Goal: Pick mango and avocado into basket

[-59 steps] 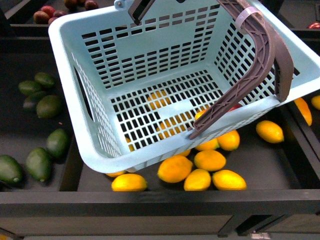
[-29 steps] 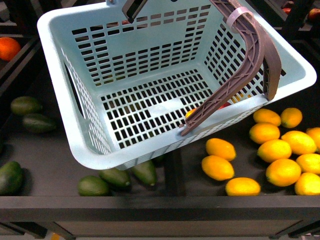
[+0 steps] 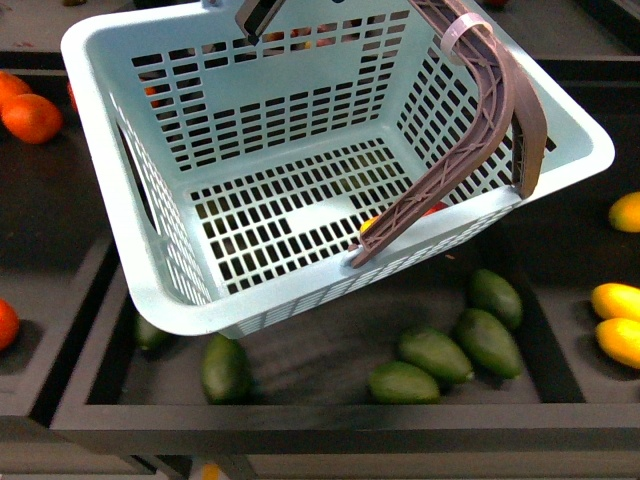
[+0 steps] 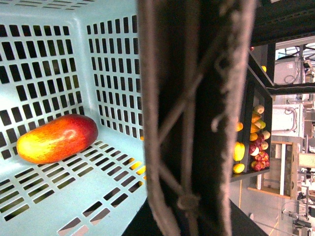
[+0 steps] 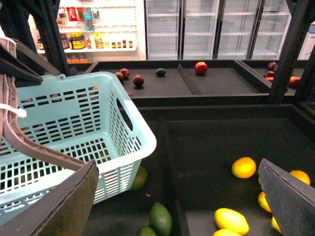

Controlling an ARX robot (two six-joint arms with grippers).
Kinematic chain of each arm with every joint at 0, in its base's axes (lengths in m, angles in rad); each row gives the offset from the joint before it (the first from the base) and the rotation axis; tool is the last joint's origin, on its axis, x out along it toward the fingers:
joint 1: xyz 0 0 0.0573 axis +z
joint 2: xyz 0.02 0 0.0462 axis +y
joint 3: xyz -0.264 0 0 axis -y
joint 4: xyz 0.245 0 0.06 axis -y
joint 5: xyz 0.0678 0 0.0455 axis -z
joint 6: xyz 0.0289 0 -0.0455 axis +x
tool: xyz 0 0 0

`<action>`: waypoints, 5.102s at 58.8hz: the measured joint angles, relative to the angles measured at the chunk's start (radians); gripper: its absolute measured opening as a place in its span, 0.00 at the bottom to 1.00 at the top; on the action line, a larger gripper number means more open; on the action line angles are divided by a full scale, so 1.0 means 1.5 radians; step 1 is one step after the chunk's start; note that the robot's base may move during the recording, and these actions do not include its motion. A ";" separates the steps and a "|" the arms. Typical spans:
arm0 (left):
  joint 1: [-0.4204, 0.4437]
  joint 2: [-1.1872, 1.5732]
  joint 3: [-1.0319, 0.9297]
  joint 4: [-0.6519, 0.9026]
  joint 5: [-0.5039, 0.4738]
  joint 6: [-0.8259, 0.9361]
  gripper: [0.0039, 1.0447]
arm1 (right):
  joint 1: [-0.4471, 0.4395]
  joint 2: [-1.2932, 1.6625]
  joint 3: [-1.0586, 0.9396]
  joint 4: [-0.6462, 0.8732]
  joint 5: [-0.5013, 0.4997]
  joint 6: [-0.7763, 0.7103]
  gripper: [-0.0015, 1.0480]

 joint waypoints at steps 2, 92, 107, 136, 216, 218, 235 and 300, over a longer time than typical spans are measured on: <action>0.000 0.000 0.000 0.000 0.001 0.000 0.05 | 0.000 0.000 0.001 0.002 0.001 0.000 0.93; -0.001 -0.002 0.000 0.000 0.004 -0.001 0.05 | -0.164 1.480 0.640 0.304 -0.033 -0.082 0.93; 0.000 -0.002 0.000 0.000 0.003 0.000 0.05 | -0.115 1.586 0.770 0.266 -0.018 -0.042 0.93; 0.000 -0.002 0.000 0.000 0.003 0.000 0.05 | -0.171 1.706 0.884 0.202 -0.023 -0.133 0.93; 0.000 -0.002 0.000 0.000 0.003 -0.001 0.05 | -0.212 1.839 1.003 0.133 -0.088 -0.204 0.93; 0.000 -0.002 0.000 0.000 0.003 -0.001 0.05 | -0.212 1.840 1.003 0.134 -0.088 -0.204 0.93; 0.000 -0.002 0.000 0.000 0.003 -0.001 0.05 | -0.214 1.837 1.013 0.124 -0.111 -0.201 0.93; 0.000 -0.002 0.000 0.000 0.003 -0.001 0.05 | -0.193 1.823 1.027 0.097 -0.149 -0.280 0.93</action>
